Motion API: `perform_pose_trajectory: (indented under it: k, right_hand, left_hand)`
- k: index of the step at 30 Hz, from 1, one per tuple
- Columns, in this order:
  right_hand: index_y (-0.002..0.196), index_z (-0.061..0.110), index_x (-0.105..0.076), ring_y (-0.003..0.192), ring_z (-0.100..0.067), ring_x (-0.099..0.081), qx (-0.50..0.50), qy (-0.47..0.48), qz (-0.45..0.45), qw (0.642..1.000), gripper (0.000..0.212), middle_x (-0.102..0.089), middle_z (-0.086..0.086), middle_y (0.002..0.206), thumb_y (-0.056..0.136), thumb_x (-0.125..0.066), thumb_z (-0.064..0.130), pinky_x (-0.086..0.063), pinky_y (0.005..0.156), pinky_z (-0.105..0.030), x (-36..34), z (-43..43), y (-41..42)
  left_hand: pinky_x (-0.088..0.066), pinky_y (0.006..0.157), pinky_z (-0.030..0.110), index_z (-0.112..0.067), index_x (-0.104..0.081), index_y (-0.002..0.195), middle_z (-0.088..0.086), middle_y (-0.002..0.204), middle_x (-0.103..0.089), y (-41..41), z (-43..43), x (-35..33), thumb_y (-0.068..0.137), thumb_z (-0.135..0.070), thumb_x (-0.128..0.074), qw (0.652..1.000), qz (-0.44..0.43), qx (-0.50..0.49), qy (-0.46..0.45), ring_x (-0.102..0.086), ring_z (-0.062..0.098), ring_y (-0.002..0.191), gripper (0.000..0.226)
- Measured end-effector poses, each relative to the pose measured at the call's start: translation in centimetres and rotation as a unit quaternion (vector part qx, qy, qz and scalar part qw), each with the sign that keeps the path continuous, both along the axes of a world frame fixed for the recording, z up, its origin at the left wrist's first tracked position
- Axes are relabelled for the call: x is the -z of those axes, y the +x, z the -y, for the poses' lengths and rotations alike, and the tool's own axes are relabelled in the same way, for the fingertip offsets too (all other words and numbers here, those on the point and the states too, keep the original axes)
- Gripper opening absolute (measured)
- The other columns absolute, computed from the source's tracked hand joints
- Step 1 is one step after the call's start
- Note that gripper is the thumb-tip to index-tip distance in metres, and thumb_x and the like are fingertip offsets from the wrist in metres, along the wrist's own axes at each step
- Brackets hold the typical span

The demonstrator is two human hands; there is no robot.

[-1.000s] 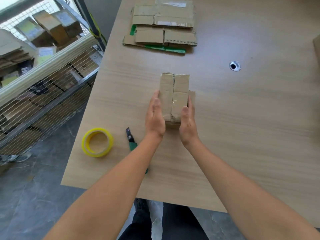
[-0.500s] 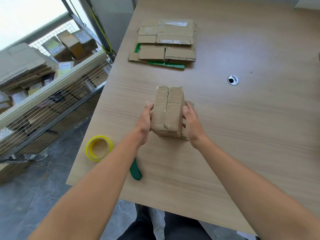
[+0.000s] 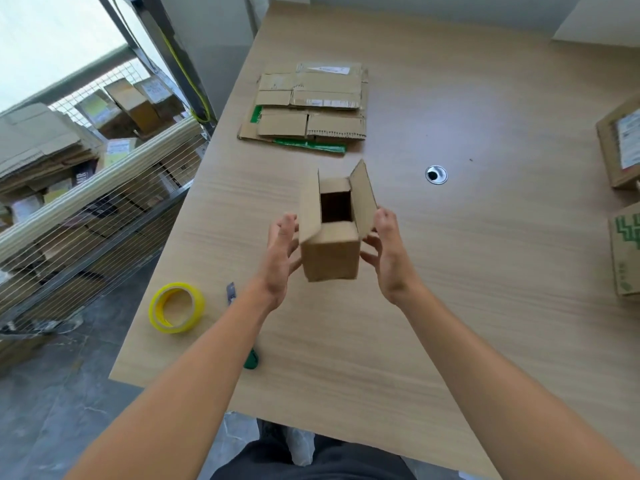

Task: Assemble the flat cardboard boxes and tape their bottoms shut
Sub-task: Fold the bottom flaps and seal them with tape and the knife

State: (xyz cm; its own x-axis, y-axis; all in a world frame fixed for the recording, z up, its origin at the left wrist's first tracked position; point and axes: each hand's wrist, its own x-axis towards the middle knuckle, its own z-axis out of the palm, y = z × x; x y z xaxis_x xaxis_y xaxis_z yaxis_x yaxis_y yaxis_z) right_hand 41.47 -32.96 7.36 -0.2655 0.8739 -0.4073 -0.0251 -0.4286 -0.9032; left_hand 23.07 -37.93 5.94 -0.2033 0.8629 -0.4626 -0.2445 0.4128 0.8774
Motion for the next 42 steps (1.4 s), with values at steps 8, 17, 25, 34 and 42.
perform_pose_trajectory:
  k: [8,17,25,34,42]
  right_hand:
    - [0.143,0.036,-0.034,0.099,-0.023,-0.066,0.019,0.065,0.212,0.975,0.058,-0.063,-0.006,0.119,0.093,-0.063,0.04,-0.054,0.094,-0.05,3.8,3.0,2.2]
    - [0.13,0.017,-0.068,0.157,-0.028,0.003,-0.158,0.36,0.435,0.81,0.033,-0.007,0.001,0.168,0.099,-0.057,0.015,0.001,0.124,-0.026,4.3,0.5,4.0]
    - [0.107,0.034,-0.069,0.133,-0.026,-0.019,-0.19,0.302,0.474,0.805,0.033,-0.042,0.007,0.136,0.08,-0.051,0.037,-0.016,0.12,-0.051,3.5,-2.8,2.9]
    - [0.154,0.05,-0.01,0.116,-0.026,-0.03,-0.213,0.29,0.564,0.743,0.085,-0.031,0.004,0.125,0.08,-0.032,0.085,-0.031,0.097,-0.046,4.9,-6.0,2.4]
    - [0.151,0.039,-0.019,0.116,-0.03,-0.032,-0.209,0.284,0.602,0.717,0.085,-0.033,-0.001,0.132,0.082,-0.021,0.088,-0.031,0.091,-0.045,5.8,-6.9,0.3]
  left_hand:
    - [-0.053,0.099,0.042,-0.044,-0.033,0.135,0.002,0.138,-0.051,2.2,1.9,2.3,0.07,-0.06,-0.08,0.986,-0.15,0.047,-0.048,-0.058,0.017,0.122,0.082]
    - [-0.045,0.093,0.019,-0.038,-0.045,0.14,-0.008,0.134,-0.052,0.1,1.9,2.4,0.094,0.001,-0.043,0.889,-0.442,0.07,0.094,-0.054,0.006,0.111,0.06]
    - [-0.045,0.099,0.036,-0.043,-0.057,0.113,-0.016,0.125,-0.052,-2.2,-1.1,1.2,0.076,-0.058,-0.075,0.876,-0.443,0.19,-0.007,-0.048,0.007,0.116,0.044]
    - [0.011,0.119,0.051,-0.042,0.023,0.153,-0.014,0.15,0.05,-1.8,-0.3,2.0,0.037,-0.109,-0.044,0.732,-0.557,0.391,-0.046,0.041,0.02,0.143,0.15]
    - [0.005,0.125,0.048,-0.026,0.028,0.154,0.001,0.163,0.031,-1.4,0.3,4.3,0.051,-0.104,-0.043,0.709,-0.601,0.368,0.014,0.03,0.019,0.149,0.147]
